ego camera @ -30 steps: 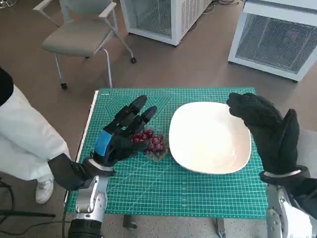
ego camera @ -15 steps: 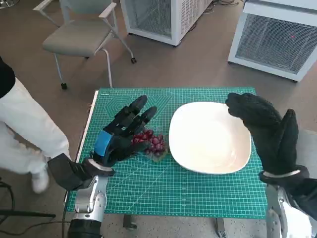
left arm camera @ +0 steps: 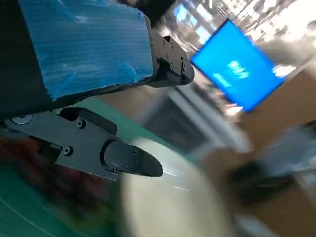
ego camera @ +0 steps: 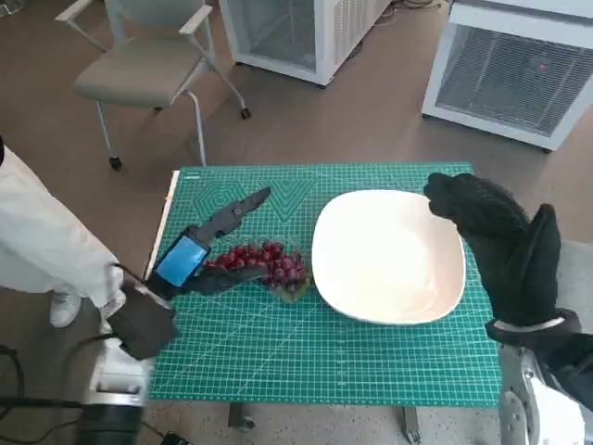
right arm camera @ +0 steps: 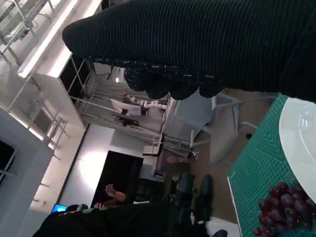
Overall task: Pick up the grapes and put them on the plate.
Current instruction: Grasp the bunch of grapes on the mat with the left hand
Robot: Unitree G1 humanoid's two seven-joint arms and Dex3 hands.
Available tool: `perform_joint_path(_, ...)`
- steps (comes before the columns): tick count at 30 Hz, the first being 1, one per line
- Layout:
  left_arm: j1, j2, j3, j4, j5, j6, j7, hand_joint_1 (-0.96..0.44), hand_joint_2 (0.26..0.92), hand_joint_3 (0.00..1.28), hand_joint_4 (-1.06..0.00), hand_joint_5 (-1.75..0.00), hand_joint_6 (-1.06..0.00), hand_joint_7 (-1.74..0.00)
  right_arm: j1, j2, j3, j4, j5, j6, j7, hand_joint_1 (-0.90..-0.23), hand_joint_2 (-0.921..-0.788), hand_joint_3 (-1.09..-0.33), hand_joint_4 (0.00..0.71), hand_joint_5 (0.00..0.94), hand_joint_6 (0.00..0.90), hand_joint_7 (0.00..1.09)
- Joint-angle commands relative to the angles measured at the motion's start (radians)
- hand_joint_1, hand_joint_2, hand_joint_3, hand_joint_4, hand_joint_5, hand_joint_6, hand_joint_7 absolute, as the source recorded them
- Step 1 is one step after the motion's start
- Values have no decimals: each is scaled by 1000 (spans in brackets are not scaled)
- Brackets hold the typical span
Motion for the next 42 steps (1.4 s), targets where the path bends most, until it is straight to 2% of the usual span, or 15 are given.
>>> perform_joint_path(1, -6, 40, -43, -118, 121, 118, 32, -361, 834, 8, -120, 0, -198, -1, 16, 0, 1, 3, -7, 12, 1, -536, -921, -588, 318, 331, 119, 882)
perform_joint_path(7, -11, 55, -98, -203, 210, 284, 6, -277, 794, 1, -103, 0, -212, -9, 18, 1, 1, 1, -6, 15, 0, -533, -921, -590, 316, 333, 118, 882)
perform_joint_path(12, -23, 62, -143, -230, 245, 378, -32, -251, 780, 0, -99, 0, -227, -11, 19, 2, 1, 1, -5, 16, 1, -533, -921, -589, 316, 335, 119, 882)
perform_joint_path(30, -71, 45, -256, -254, 332, 594, -102, -183, 774, 0, -135, -12, -277, -17, 29, 4, -5, -18, 5, 34, -1, -534, -921, -587, 314, 338, 121, 879)
perform_joint_path(42, -166, -5, -364, -137, 427, 744, -94, -119, 775, 0, -185, -12, -322, -16, 32, 2, -8, -20, -1, 29, -1, -535, -921, -585, 306, 334, 123, 877)
